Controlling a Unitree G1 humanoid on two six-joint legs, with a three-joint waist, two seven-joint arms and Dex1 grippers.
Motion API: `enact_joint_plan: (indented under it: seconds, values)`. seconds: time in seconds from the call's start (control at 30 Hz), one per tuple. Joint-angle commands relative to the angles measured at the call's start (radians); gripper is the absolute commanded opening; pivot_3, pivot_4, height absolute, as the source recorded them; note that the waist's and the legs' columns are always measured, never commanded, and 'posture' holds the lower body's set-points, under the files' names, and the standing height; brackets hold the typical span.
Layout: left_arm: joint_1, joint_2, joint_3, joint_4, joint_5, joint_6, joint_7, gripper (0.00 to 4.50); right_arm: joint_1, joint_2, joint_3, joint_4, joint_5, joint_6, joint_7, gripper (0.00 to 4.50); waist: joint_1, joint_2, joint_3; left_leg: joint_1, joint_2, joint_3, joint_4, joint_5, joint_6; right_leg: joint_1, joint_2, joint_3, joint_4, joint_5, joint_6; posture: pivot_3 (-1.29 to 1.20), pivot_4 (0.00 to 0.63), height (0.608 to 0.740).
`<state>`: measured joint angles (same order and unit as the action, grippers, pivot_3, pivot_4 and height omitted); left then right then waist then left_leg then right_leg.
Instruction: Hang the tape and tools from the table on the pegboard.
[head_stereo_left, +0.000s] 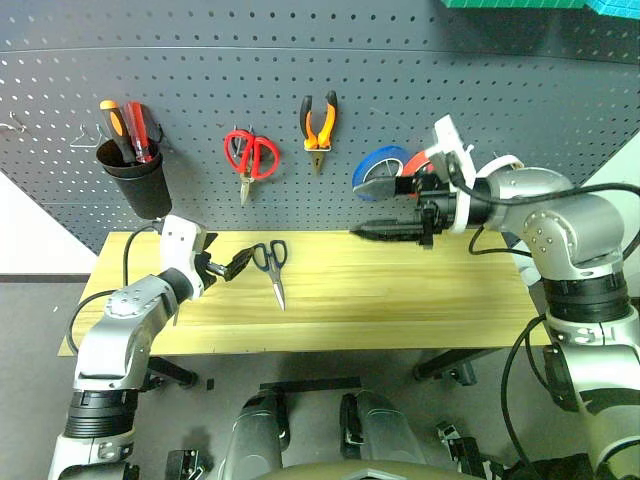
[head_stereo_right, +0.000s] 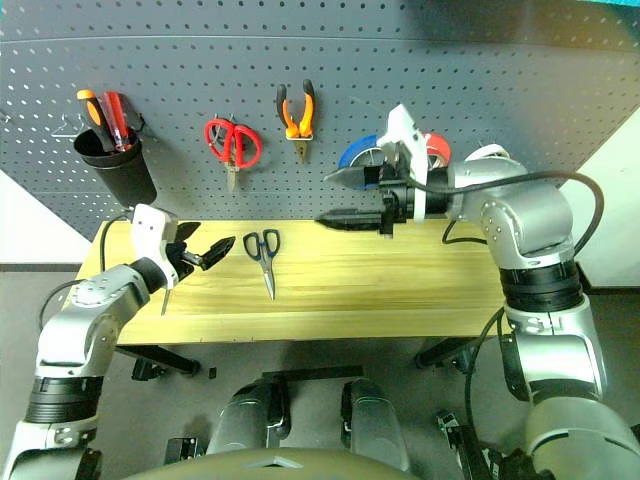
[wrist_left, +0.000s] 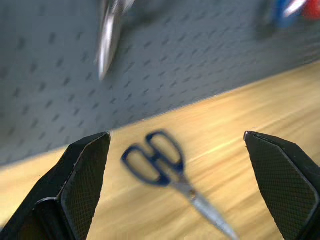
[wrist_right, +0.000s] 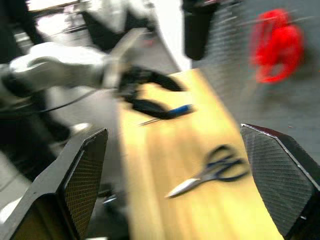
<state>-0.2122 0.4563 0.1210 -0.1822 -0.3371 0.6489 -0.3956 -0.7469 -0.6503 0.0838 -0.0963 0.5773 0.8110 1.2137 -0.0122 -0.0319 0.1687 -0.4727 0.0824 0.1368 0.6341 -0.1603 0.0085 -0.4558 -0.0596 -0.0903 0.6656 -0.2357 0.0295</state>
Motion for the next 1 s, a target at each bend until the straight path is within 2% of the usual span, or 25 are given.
enact_joint_plan:
  seconds: [0.03, 0.2, 0.37, 0.5, 0.67, 1.0]
  values:
    - [-0.046, -0.046, -0.032, -0.037, 0.040, 0.117, 0.117, 4.50, 0.038, -0.014, 0.044, 0.028, -0.038, -0.101, 0.065, 4.44, 0.002, 0.000, 0.000, 0.000, 0.000, 0.000, 0.000, 0.000, 0.000, 0.000, 0.000, 0.000, 0.000, 0.000, 0.000, 0.00, 0.154, 0.730]
    - [-0.122, -0.142, -0.063, 0.031, 0.082, 0.219, 0.227, 4.50, 0.033, 0.037, 0.120, 0.236, -0.170, -0.242, 0.040, 4.44, 0.006, 0.000, 0.001, 0.000, 0.000, 0.000, 0.003, -0.001, 0.002, 0.002, 0.000, 0.000, 0.000, 0.000, 0.000, -0.01, 0.191, 0.730]
    - [-0.182, -0.220, -0.062, 0.109, 0.123, 0.263, 0.315, 4.50, 0.014, 0.126, 0.156, 0.453, -0.308, -0.438, -0.037, 4.44, 0.002, 0.004, 0.020, 0.003, 0.000, -0.001, 0.003, -0.002, 0.002, 0.006, -0.002, 0.000, 0.000, -0.002, -0.003, -0.01, 0.271, 0.730]
    - [-0.217, -0.266, -0.076, 0.147, 0.160, 0.313, 0.377, 4.50, 0.005, 0.155, 0.160, 0.543, -0.363, -0.536, -0.041, 4.44, 0.002, 0.007, 0.063, 0.011, 0.000, -0.001, 0.003, -0.002, 0.003, 0.013, -0.003, 0.000, 0.000, -0.003, -0.003, -0.01, 0.337, 0.730]
    - [-0.246, -0.312, -0.082, 0.162, 0.181, 0.359, 0.415, 4.50, -0.037, 0.154, 0.136, 0.606, -0.383, -0.558, -0.020, 4.44, 0.003, 0.010, 0.125, 0.011, 0.000, -0.002, 0.005, -0.002, 0.003, 0.013, -0.004, 0.002, 0.000, -0.003, -0.003, -0.02, 0.395, 0.730]
    - [-0.375, -0.385, -0.082, 0.338, 0.224, 0.362, 0.465, 4.50, -0.136, 0.132, 0.101, 0.817, -0.437, -0.660, -0.009, 4.44, 0.001, 0.010, 0.199, 0.010, 0.000, -0.001, 0.005, -0.002, 0.003, 0.013, -0.004, 0.001, 0.000, -0.001, 0.001, -0.03, 0.440, 0.730]
